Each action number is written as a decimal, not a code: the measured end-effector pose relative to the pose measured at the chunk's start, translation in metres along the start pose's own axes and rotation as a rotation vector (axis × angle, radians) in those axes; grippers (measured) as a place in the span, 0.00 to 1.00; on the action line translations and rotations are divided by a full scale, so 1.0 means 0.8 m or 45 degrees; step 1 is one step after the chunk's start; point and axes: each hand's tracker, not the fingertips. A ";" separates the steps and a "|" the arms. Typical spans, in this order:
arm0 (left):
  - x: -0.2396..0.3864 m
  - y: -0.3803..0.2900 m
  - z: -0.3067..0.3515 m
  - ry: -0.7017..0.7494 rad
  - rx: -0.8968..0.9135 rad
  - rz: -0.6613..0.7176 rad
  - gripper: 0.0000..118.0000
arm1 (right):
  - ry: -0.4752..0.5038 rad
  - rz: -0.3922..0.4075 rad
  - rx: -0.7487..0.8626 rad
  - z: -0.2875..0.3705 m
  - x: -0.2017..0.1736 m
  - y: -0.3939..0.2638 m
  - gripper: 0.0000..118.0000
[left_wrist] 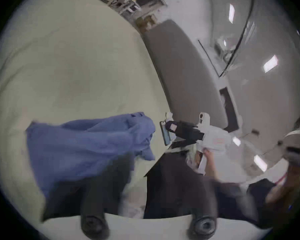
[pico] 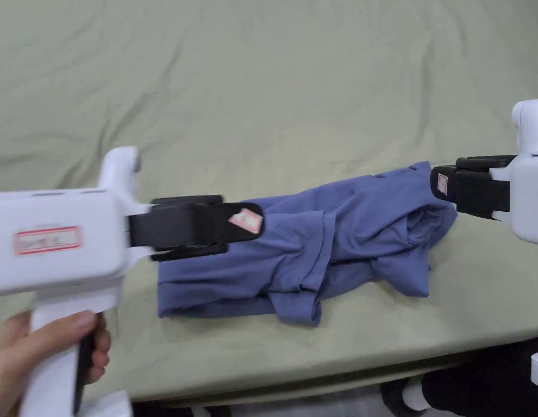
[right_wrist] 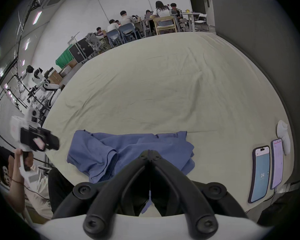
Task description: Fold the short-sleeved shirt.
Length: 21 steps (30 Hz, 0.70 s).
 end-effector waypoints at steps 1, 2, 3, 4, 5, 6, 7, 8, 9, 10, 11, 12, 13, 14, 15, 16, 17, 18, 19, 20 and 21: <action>-0.027 -0.003 0.019 0.041 -0.019 0.086 0.77 | 0.004 0.001 -0.003 -0.001 -0.002 -0.001 0.02; -0.048 -0.009 0.030 0.134 -0.026 0.133 0.96 | 0.008 0.003 -0.009 -0.002 -0.005 -0.003 0.02; -0.063 -0.015 0.041 0.259 -0.015 0.104 0.96 | 0.010 0.006 -0.015 -0.003 -0.008 -0.004 0.02; -0.075 -0.019 0.042 0.378 -0.015 0.058 0.96 | 0.009 0.011 -0.026 -0.006 -0.012 -0.005 0.02; -0.090 -0.022 0.040 0.446 -0.046 0.058 0.96 | 0.007 0.019 -0.039 -0.009 -0.015 -0.007 0.02; -0.103 -0.023 0.038 0.464 -0.091 0.092 0.96 | 0.009 0.024 -0.049 -0.011 -0.018 -0.007 0.02; -0.115 -0.022 0.030 0.439 -0.120 0.135 0.96 | 0.010 0.028 -0.060 -0.014 -0.021 -0.008 0.02; -0.119 -0.021 0.018 0.369 -0.114 0.170 0.96 | 0.013 0.032 -0.066 -0.016 -0.023 -0.009 0.02; -0.122 -0.020 0.002 0.320 -0.100 0.191 0.96 | 0.018 0.033 -0.075 -0.018 -0.025 -0.010 0.02; -0.124 -0.019 -0.013 0.271 -0.089 0.192 0.96 | 0.021 0.034 -0.081 -0.020 -0.026 -0.010 0.02; -0.124 -0.017 -0.032 0.222 -0.066 0.195 0.96 | 0.027 0.034 -0.082 -0.020 -0.027 -0.010 0.02; -0.121 -0.015 -0.047 0.198 -0.058 0.213 0.96 | 0.033 0.034 -0.086 -0.021 -0.028 -0.009 0.02; -0.113 -0.018 -0.060 0.281 -0.029 0.224 0.91 | 0.036 0.036 -0.090 -0.021 -0.029 -0.008 0.02; -0.101 -0.019 -0.064 0.363 -0.065 0.122 0.67 | 0.033 0.042 -0.094 -0.021 -0.029 -0.008 0.02; -0.091 -0.023 -0.058 0.435 -0.071 0.034 0.29 | 0.029 0.049 -0.093 -0.020 -0.029 -0.008 0.02; -0.093 -0.024 -0.045 0.531 -0.036 0.026 0.16 | 0.029 0.054 -0.093 -0.020 -0.028 -0.007 0.02; -0.110 -0.021 -0.025 0.502 0.000 0.133 0.16 | 0.035 0.055 -0.093 -0.021 -0.027 -0.006 0.02; -0.119 -0.021 -0.009 0.356 0.047 0.285 0.16 | 0.038 0.054 -0.093 -0.022 -0.025 -0.005 0.02; -0.124 -0.023 0.002 0.280 0.071 0.351 0.16 | 0.040 0.052 -0.093 -0.022 -0.023 -0.005 0.02; -0.113 -0.026 0.010 0.317 0.073 0.281 0.16 | 0.039 0.050 -0.091 -0.022 -0.023 -0.005 0.02; -0.106 -0.026 0.015 0.425 0.099 0.215 0.16 | 0.038 0.050 -0.089 -0.022 -0.023 -0.004 0.02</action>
